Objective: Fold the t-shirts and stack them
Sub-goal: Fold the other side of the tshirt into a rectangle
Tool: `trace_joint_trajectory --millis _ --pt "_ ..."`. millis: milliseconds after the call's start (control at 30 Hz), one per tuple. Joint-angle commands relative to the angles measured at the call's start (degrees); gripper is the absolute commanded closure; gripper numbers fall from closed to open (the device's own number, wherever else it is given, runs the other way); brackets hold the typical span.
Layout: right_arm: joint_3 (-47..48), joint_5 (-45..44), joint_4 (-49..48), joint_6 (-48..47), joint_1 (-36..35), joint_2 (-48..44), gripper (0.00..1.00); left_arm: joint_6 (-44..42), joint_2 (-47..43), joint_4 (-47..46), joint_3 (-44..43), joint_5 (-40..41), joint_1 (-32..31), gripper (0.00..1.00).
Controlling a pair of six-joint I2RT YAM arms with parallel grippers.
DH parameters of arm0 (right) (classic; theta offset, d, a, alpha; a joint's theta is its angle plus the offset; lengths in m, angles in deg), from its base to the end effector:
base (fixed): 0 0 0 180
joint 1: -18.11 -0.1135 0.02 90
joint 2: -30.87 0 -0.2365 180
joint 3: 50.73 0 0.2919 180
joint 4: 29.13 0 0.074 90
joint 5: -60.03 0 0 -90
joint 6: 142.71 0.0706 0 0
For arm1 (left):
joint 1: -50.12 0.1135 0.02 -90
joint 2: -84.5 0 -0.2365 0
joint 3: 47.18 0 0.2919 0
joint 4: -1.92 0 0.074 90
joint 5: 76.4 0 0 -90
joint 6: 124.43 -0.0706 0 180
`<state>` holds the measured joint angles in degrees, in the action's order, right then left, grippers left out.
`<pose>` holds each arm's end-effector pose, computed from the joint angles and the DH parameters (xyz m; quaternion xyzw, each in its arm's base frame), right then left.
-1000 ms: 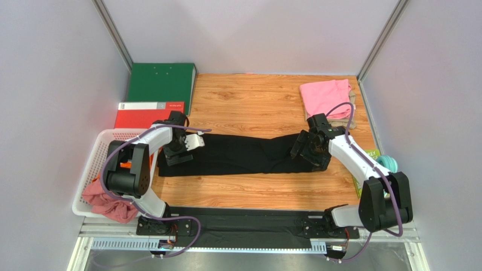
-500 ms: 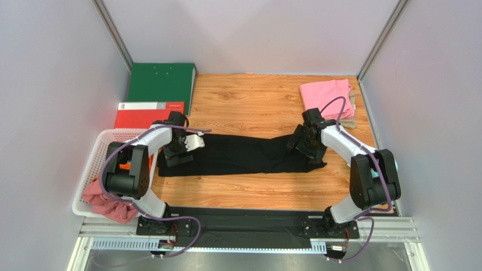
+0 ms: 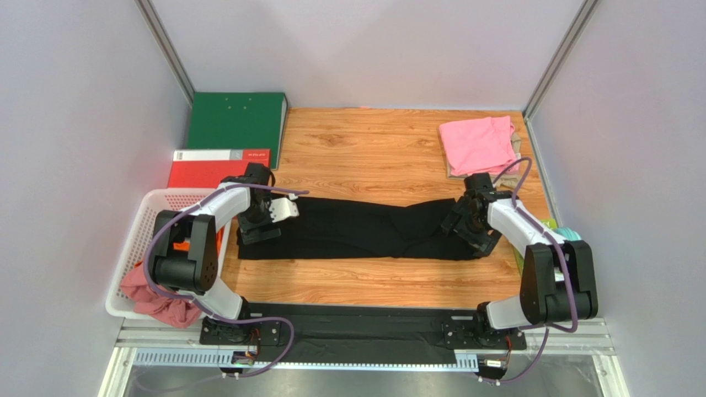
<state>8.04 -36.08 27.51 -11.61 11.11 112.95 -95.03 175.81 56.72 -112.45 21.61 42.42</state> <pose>0.2795 0.0267 0.0903 0.2961 0.9497 -0.0128 0.1015 0.3091 -0.0319 0.0797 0.5536 0.8260 0.0978 0.0403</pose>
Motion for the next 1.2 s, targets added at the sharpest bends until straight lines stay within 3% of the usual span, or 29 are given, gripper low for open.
trace_joint_trajectory --millis 0,300,433,600,700,1000,1167 --pt "2.30 -4.00 2.86 -2.95 3.92 -3.51 0.00 -1.63 -3.06 0.92 0.06 -0.45 0.41 0.01" --pt "12.83 1.36 6.37 -3.31 3.06 -4.03 0.00 -1.45 -4.82 3.55 -1.34 -1.76 0.41 0.01" --pt "18.29 7.57 7.70 -1.73 -2.47 -2.55 0.00 0.12 -6.40 11.26 -9.05 -6.06 0.32 0.01" --pt "22.60 8.92 6.21 1.17 -8.19 0.43 0.00 4.34 -5.79 20.25 -20.67 -15.99 0.15 0.00" --pt "20.94 11.29 2.87 3.45 -8.90 2.28 0.00 5.84 -4.65 20.61 -24.02 -16.71 -0.73 0.00" --pt "10.66 8.57 -4.61 6.27 -9.52 5.19 0.00 8.30 1.50 12.62 -18.75 -15.13 -5.12 0.01" --pt "8.72 6.20 -2.77 6.54 -9.78 1.69 0.00 9.97 10.00 11.46 -24.36 -14.78 -5.83 0.01"
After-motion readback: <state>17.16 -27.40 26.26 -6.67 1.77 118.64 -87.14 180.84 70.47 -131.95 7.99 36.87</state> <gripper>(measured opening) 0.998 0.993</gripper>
